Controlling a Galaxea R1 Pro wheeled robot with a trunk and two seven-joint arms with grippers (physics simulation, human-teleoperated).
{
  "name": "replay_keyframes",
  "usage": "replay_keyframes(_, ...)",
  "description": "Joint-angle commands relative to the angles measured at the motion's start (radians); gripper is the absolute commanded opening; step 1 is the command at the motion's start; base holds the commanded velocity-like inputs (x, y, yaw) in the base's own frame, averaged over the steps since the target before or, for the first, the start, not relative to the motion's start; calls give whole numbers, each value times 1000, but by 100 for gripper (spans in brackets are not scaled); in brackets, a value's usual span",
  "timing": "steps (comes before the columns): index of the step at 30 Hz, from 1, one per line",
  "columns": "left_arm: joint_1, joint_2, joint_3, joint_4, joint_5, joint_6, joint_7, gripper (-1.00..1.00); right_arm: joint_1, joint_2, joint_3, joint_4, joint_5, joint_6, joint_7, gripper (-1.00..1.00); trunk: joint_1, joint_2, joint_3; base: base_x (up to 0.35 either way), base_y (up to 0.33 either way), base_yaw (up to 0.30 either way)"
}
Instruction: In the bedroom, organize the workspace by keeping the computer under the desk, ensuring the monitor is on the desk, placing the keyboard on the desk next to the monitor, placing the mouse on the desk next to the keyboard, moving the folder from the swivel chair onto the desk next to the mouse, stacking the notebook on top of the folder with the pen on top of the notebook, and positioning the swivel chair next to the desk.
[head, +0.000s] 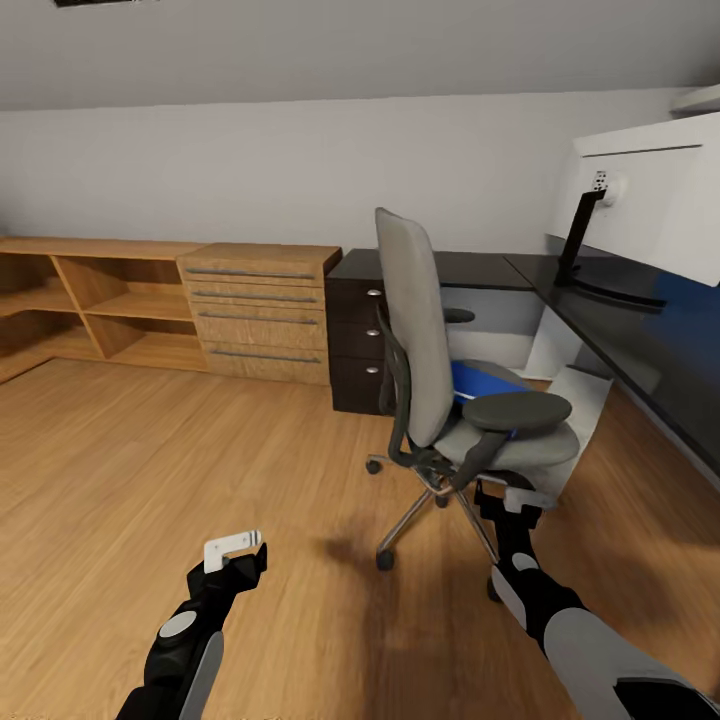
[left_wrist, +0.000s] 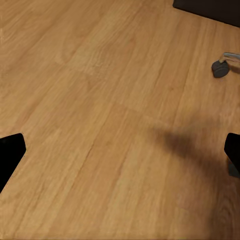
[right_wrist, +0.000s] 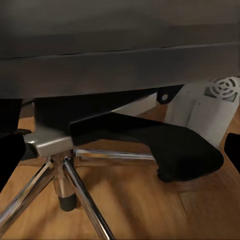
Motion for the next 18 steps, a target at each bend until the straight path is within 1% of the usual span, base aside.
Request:
replay_keyframes(1,-1,0,-2,-1,10,4,9,100,-1,0,0,0,2,-3,1,100,0,0,-1,-1,1,218)
replay_keyframes(18,-1,0,-2,-1,9,5,9,100,0,0,0,-1,2,-3,1,100,0,0,-1,0,0,267)
